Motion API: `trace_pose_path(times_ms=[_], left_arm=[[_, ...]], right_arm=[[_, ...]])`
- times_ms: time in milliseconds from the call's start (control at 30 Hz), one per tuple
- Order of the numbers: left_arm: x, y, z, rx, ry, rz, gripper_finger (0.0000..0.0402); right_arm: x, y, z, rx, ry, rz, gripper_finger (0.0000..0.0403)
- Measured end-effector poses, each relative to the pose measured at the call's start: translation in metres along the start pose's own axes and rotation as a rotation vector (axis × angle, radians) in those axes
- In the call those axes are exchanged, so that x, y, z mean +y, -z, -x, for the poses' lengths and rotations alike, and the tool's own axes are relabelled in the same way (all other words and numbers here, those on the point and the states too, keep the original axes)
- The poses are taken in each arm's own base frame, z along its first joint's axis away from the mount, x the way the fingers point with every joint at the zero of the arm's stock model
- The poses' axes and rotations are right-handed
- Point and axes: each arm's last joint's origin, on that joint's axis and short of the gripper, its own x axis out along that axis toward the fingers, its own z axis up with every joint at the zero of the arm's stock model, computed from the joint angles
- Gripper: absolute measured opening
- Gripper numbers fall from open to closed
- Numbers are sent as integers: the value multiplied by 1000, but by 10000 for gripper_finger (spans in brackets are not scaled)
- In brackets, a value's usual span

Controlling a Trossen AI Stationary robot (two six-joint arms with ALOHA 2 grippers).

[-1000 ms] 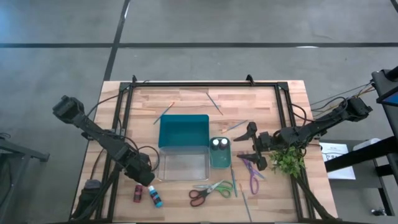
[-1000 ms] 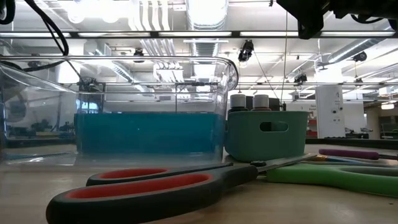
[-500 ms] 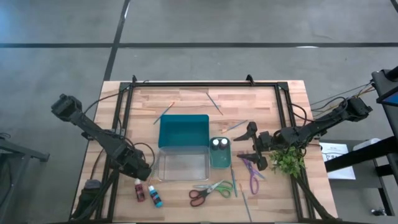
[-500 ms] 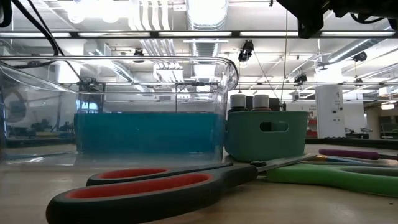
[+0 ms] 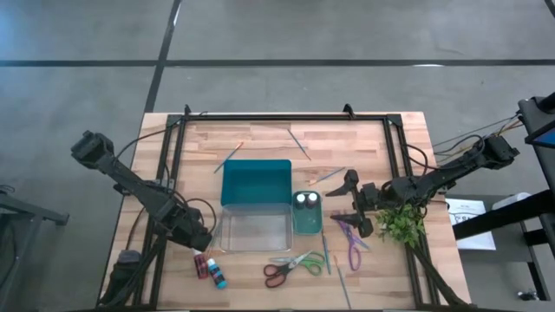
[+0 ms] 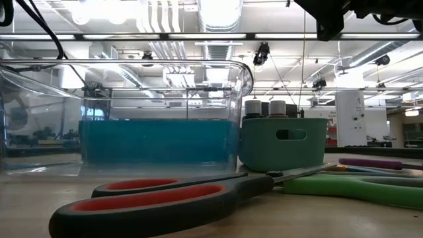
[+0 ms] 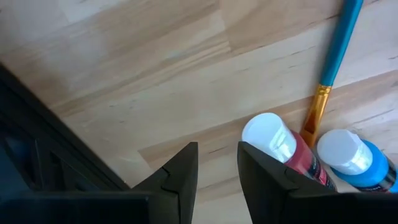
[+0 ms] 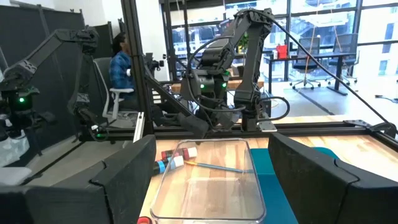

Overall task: Pick & Place Paint Supplies
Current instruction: Put the red paint bottle into the green bin

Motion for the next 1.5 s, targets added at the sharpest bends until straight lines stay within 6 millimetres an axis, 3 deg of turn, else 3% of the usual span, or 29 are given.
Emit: trace_pose_path(times_ms=[333,667,1500], left_arm=[[-3,2,0,11,33,-31,120],[-17,8,2,47,178,-201,120],[-9,6,0,-28,107,-186,120]], right_arm=[[0,0,0,0,0,-10,309],[0,0,0,0,1,-14,309],[0,1,0,6,3,-16,309]])
